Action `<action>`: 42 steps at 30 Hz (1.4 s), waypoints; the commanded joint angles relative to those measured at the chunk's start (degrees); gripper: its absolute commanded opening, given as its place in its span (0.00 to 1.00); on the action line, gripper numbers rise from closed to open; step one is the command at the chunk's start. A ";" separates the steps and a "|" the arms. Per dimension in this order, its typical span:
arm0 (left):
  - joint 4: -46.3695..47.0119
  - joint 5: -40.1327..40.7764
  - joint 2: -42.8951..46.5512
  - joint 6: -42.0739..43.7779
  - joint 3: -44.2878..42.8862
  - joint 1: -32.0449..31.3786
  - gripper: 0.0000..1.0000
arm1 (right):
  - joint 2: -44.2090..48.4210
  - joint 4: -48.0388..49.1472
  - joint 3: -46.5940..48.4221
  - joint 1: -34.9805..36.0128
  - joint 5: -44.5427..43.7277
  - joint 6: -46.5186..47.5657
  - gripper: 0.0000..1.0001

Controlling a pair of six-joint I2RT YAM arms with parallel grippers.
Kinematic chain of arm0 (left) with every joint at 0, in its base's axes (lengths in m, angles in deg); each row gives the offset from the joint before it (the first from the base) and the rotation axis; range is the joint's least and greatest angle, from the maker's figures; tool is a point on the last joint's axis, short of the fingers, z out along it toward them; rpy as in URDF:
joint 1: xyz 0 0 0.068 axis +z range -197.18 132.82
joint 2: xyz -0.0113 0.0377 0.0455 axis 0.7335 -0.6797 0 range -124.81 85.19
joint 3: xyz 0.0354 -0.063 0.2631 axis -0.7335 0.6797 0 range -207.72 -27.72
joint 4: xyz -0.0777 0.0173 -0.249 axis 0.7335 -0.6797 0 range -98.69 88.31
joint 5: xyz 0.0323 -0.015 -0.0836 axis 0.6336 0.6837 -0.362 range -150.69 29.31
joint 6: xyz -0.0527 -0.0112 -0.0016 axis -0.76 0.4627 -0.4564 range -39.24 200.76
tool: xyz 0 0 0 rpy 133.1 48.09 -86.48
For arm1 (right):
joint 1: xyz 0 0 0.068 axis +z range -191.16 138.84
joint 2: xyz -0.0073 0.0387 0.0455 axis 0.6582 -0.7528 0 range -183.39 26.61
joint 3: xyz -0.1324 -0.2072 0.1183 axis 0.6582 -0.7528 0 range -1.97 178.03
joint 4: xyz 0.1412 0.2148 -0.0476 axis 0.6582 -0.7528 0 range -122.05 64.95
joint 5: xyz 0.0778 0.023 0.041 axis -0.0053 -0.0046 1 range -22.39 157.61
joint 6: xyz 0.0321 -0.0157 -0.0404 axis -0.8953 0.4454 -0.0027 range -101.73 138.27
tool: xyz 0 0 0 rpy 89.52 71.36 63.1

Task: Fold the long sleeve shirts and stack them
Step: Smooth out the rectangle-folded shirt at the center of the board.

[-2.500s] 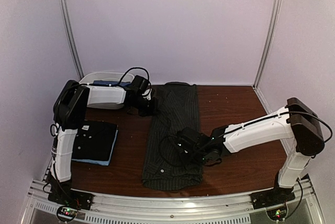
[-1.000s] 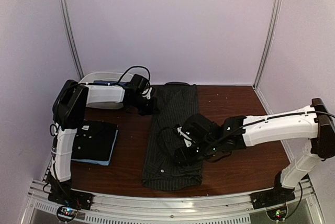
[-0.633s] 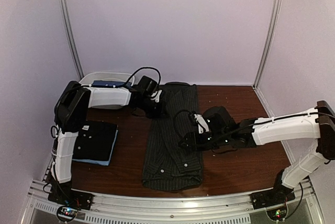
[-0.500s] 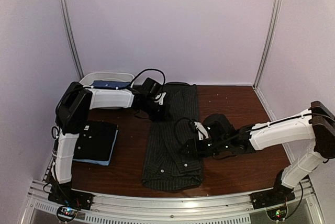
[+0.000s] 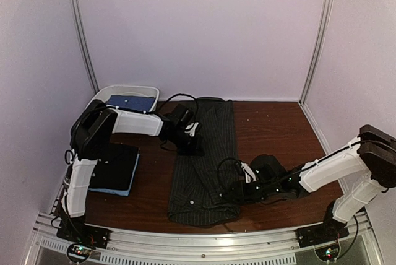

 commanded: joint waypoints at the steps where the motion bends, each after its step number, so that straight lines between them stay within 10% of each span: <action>1: 1.40 2.60 -2.94 -1.26 -1.79 0.23 0.00 | 0.38 1.73 -1.41 -1.15 -0.40 -1.14 0.44; 15: 0.16 4.14 -12.34 -4.48 -15.40 3.73 0.00 | -1.97 -2.08 3.06 -10.15 2.02 6.79 0.46; 32: -6.40 0.43 -9.88 1.23 -26.07 4.76 0.08 | 17.50 -12.34 -3.92 -10.26 -0.61 6.93 0.85; 42: -4.93 -0.60 -7.28 1.00 -21.80 1.92 0.08 | 17.42 -1.51 -10.95 -10.31 5.73 -4.01 0.71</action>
